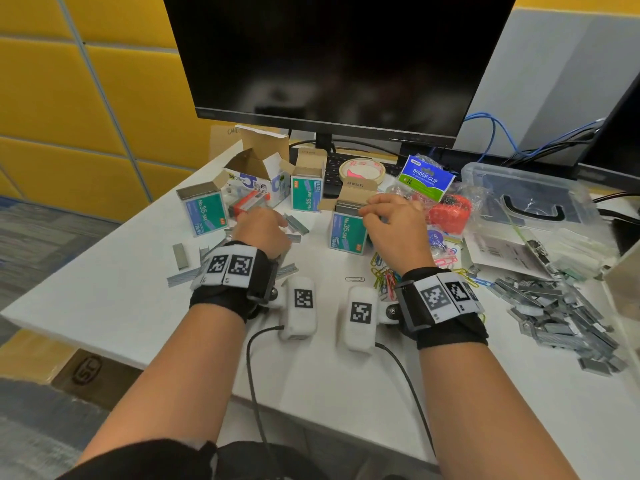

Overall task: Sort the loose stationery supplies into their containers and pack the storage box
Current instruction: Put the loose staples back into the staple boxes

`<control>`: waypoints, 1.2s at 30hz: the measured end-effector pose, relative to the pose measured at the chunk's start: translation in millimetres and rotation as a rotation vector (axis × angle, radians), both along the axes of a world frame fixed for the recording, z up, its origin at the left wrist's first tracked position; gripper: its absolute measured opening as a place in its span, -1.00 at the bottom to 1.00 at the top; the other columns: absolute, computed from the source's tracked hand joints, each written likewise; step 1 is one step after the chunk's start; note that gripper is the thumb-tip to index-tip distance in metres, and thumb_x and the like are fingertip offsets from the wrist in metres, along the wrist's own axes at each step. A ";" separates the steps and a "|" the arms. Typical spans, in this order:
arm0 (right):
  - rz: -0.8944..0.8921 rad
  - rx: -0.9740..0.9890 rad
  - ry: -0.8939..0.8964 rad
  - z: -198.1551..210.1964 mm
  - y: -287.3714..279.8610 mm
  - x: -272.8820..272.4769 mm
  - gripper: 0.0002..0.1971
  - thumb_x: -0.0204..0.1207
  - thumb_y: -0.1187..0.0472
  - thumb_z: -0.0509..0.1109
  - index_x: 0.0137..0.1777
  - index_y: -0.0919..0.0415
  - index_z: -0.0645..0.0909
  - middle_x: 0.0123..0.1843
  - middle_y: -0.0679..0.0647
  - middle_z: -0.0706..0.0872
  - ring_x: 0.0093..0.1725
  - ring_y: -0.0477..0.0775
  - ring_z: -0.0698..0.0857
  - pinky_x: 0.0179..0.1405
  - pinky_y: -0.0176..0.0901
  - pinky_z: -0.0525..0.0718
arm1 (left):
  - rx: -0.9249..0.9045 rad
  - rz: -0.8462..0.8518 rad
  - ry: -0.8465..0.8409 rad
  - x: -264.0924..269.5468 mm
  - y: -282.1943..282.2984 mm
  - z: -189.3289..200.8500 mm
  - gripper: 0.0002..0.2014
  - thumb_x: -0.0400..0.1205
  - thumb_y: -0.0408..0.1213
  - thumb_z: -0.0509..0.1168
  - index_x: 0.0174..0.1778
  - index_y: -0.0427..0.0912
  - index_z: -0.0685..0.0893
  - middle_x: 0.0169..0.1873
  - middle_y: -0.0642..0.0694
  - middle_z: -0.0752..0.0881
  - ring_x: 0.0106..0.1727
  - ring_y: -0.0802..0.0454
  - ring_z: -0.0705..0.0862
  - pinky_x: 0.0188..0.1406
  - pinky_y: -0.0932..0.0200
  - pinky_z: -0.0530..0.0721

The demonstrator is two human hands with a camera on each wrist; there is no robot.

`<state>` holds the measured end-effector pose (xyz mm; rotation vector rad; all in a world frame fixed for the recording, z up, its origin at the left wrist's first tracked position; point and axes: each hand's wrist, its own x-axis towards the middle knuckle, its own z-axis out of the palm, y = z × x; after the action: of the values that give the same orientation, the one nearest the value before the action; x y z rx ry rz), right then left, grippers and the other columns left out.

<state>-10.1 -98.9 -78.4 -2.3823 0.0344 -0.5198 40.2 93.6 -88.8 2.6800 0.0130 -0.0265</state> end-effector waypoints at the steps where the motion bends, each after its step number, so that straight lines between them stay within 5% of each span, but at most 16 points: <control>1: 0.002 0.001 0.002 0.3 -0.4 0.1 -0.73 0.60 0.23 0.22 0.14 0.16 0.74 0.30 0.00 0.62 0.32 0.09 0.33 0.05 -0.32 0.16 | 0.076 -0.019 -0.004 2.1 -2.7 0.0 -0.61 0.57 -0.27 0.36 0.34 -0.08 0.63 0.35 -0.15 0.59 0.36 -0.16 0.50 0.38 -0.08 0.51; 4: 0.011 0.016 -0.003 0.2 -0.7 0.2 -0.73 0.59 0.25 0.23 0.12 0.17 0.75 0.29 0.01 0.62 0.33 0.11 0.33 0.16 -0.26 0.22 | 0.182 -0.019 0.007 7.5 -8.2 1.1 -0.63 0.60 -0.16 0.34 0.32 -0.12 0.64 0.24 -0.14 0.65 0.24 -0.12 0.58 0.30 -0.01 0.59; 11: 0.022 0.030 -0.006 -0.4 -1.5 0.0 -0.73 0.59 0.25 0.23 0.15 0.16 0.73 0.30 0.01 0.61 0.33 0.08 0.32 0.24 -0.17 0.31 | 0.063 0.005 -0.022 5.9 -10.6 5.4 -0.74 0.50 -0.14 0.46 0.05 -0.16 0.77 0.01 -0.11 0.72 0.07 -0.07 0.62 0.04 0.13 0.61; 16: 0.016 0.040 -0.034 -0.3 -1.3 -0.6 -0.74 0.58 0.25 0.25 0.16 0.12 0.71 0.30 0.01 0.61 0.35 0.06 0.35 0.27 -0.16 0.31 | -0.169 -0.035 -0.138 -9.1 -13.4 8.6 -0.82 0.58 -0.15 0.39 0.01 -0.13 0.76 0.11 -0.09 0.67 0.09 -0.06 0.61 0.16 0.00 0.64; 20: 0.059 0.049 -0.076 -0.8 -0.2 -2.7 -0.75 0.59 0.12 0.31 0.22 0.03 0.68 0.32 -0.04 0.57 0.37 0.04 0.29 0.29 -0.12 0.27 | -0.549 -0.206 -0.175 -23.6 -14.8 18.3 -0.87 0.60 -0.27 0.36 0.04 -0.15 0.70 -0.07 -0.07 0.74 -0.02 0.05 0.68 0.11 0.12 0.65; 23: 0.163 0.073 -0.140 0.5 2.5 -5.7 -0.72 0.58 -0.01 0.33 0.26 -0.09 0.65 0.31 -0.13 0.56 0.31 -0.03 0.27 0.27 -0.07 0.25 | -0.637 -0.348 -0.225 -33.3 -20.0 28.1 -0.85 0.60 -0.30 0.35 0.06 -0.17 0.72 -0.13 -0.03 0.74 -0.09 0.13 0.70 -0.04 0.29 0.68; 29: 0.186 0.202 -0.208 -1.9 2.6 -3.6 -0.81 0.50 -0.07 0.40 0.10 -0.24 0.67 0.16 0.01 0.68 0.31 0.02 0.39 0.34 0.24 0.39 | -0.603 -0.467 -0.276 -38.1 -29.8 36.6 -0.79 0.62 -0.28 0.33 0.14 -0.19 0.72 -0.15 0.05 0.72 -0.12 0.34 0.66 -0.11 0.53 0.63; 33: 0.144 0.249 -0.261 0.7 2.4 -4.9 -0.89 0.52 0.05 0.41 -0.01 -0.17 0.68 0.04 -0.05 0.69 0.25 0.00 0.45 0.30 0.18 0.45 | -0.450 -0.300 -0.236 -38.5 -20.8 36.6 -0.78 0.63 -0.14 0.32 0.12 -0.13 0.70 -0.07 0.02 0.70 -0.05 0.15 0.63 -0.14 0.29 0.62; 36: 0.108 0.266 -0.272 1.7 2.5 -5.2 -0.88 0.53 0.08 0.40 -0.01 -0.01 0.74 -0.02 -0.13 0.67 0.22 0.01 0.47 0.26 0.15 0.47 | -0.174 -0.175 -0.014 -38.8 -9.0 39.4 -0.81 0.62 -0.19 0.33 0.09 -0.18 0.67 -0.01 -0.08 0.68 0.01 0.00 0.62 -0.06 0.20 0.49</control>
<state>-15.4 -96.4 -76.7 -2.0271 -0.1379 -0.7342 1.4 84.6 -49.4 2.4997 -0.2189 -0.0608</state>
